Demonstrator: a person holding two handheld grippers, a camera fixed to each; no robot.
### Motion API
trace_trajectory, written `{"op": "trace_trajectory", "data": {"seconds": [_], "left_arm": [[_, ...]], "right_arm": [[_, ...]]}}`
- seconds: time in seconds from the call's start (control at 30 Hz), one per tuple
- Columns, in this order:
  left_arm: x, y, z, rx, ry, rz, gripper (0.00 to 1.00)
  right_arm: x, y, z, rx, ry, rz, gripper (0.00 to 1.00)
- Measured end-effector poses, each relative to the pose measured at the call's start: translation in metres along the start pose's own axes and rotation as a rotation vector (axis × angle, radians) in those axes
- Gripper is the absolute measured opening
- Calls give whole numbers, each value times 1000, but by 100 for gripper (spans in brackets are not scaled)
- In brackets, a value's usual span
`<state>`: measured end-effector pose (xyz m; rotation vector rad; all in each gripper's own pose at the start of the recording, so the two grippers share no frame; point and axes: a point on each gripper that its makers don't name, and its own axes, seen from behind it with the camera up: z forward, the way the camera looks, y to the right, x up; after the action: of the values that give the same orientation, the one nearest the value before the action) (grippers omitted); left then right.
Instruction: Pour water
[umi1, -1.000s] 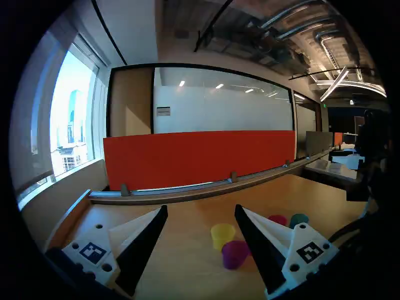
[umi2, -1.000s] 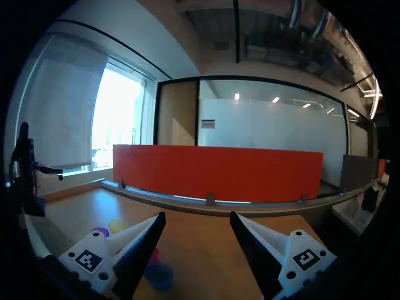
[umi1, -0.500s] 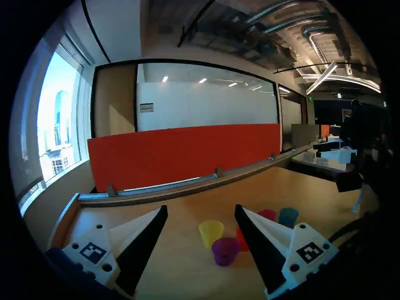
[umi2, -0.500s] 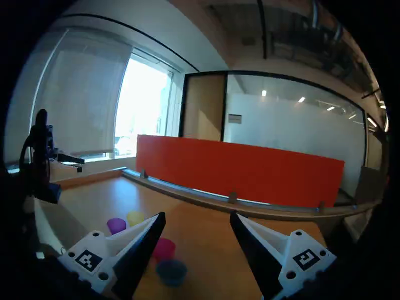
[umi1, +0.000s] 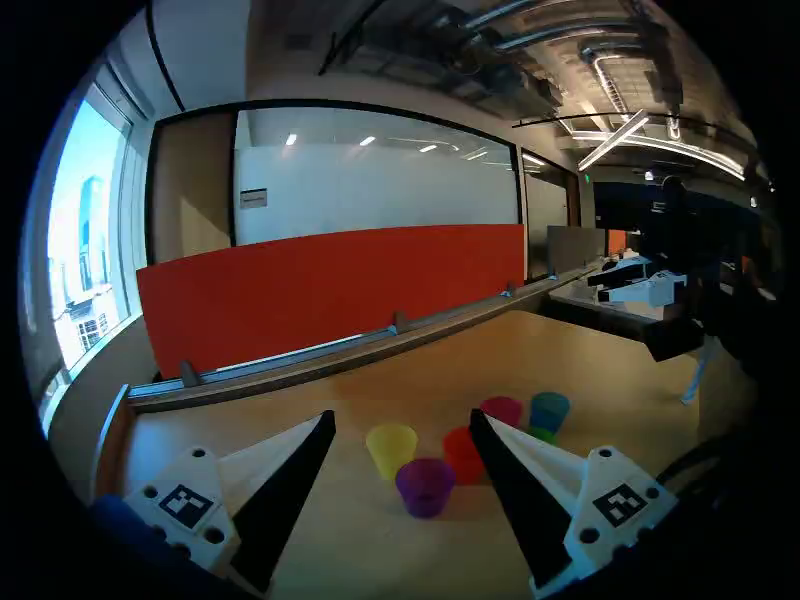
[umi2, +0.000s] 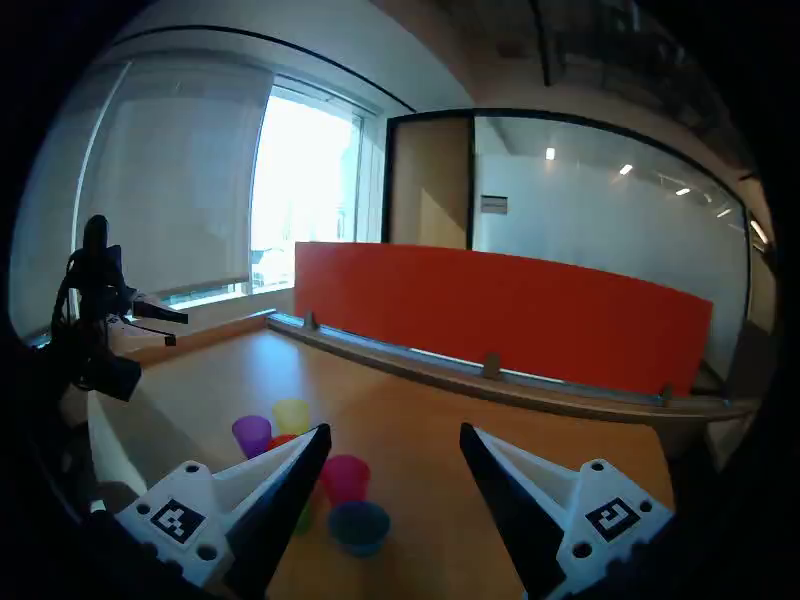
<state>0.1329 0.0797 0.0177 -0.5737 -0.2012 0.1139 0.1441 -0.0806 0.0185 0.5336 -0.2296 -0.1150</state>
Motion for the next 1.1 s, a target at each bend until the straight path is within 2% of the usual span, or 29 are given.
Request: {"op": "trace_trajectory", "data": {"seconds": [0.27,0.67,0.87,1.1], "left_arm": [[-3,16,7,-87,-11,1,100],[-20,29,24,-178,-56,-14,100],[-32,39,32,-217,-82,8,100],[-48,59,41,-284,-112,29,100]], "right_arm": [[-10,2,5,29,-55,-8,100],[-32,7,14,42,-117,-21,100],[-47,7,20,51,-150,-22,100],[-66,7,24,61,-187,-16,100]]}}
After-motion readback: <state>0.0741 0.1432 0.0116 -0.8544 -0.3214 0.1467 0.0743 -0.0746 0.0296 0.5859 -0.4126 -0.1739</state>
